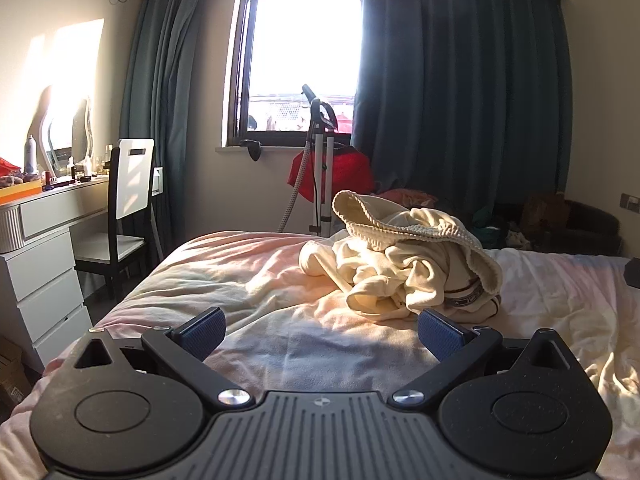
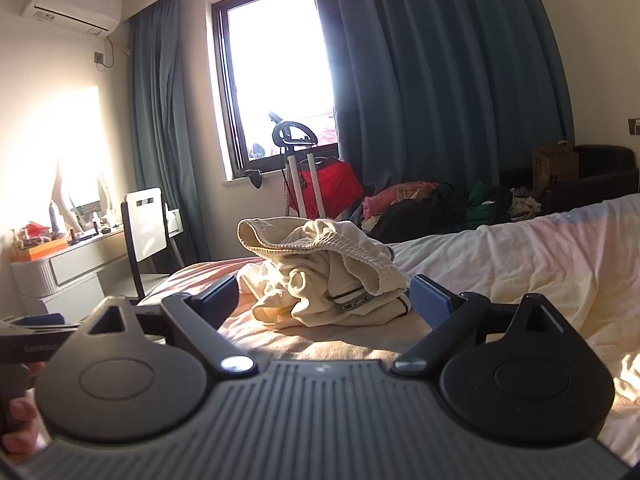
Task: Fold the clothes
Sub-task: 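Reach the left tool to the sweatpants and grasp a leg cuff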
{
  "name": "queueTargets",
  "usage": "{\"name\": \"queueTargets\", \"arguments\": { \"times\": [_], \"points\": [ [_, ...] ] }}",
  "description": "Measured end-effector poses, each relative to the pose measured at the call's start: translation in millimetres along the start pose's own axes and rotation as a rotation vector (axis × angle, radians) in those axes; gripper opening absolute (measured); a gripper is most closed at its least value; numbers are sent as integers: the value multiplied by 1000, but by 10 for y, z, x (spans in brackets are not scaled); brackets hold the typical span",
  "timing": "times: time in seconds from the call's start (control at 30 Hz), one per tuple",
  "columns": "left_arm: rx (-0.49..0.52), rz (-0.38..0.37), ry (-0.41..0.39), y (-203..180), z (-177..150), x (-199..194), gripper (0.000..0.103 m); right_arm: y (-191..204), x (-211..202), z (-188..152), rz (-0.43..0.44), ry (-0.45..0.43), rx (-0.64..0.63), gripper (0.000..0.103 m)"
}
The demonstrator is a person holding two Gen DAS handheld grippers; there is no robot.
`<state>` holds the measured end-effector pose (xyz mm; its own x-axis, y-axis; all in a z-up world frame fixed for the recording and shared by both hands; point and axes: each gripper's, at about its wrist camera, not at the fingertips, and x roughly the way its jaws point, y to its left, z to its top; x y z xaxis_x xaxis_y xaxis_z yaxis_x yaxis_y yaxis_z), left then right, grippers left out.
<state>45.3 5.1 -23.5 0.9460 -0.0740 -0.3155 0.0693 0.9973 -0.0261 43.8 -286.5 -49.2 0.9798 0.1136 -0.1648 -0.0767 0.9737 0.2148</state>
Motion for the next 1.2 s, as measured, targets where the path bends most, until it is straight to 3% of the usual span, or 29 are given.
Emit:
{"name": "queueTargets", "arguments": {
  "times": [0.17,0.27,0.43,0.57,0.73,0.9,0.97,1.0,1.07,1.2],
  "points": [
    [-36,-88,63,-58,114,695,103,-185,211,-77,-19,18,79,94],
    [-76,-103,77,-113,259,1236,103,-290,354,-147,-35,19,123,94],
    [-249,-86,90,-79,597,2210,103,-463,600,-267,-59,21,189,94],
    [-405,-113,76,2,870,2869,103,-576,860,-380,-66,31,192,94],
    [-409,-61,98,-74,1095,3440,100,-718,1185,-522,-73,44,196,94],
    [-341,-46,141,-210,1326,3667,74,-892,1407,-648,-84,90,245,94],
    [-290,-13,145,-273,1437,3650,44,-937,1443,-680,-81,99,251,94],
    [-278,-11,152,-286,1488,3619,40,-946,1452,-691,-83,97,249,94],
    [-278,-25,158,-308,1576,3507,18,-930,1434,-689,-91,81,241,94],
    [-257,-61,103,-477,1811,2964,14,-842,1316,-661,-85,53,216,94]
  ]
}}
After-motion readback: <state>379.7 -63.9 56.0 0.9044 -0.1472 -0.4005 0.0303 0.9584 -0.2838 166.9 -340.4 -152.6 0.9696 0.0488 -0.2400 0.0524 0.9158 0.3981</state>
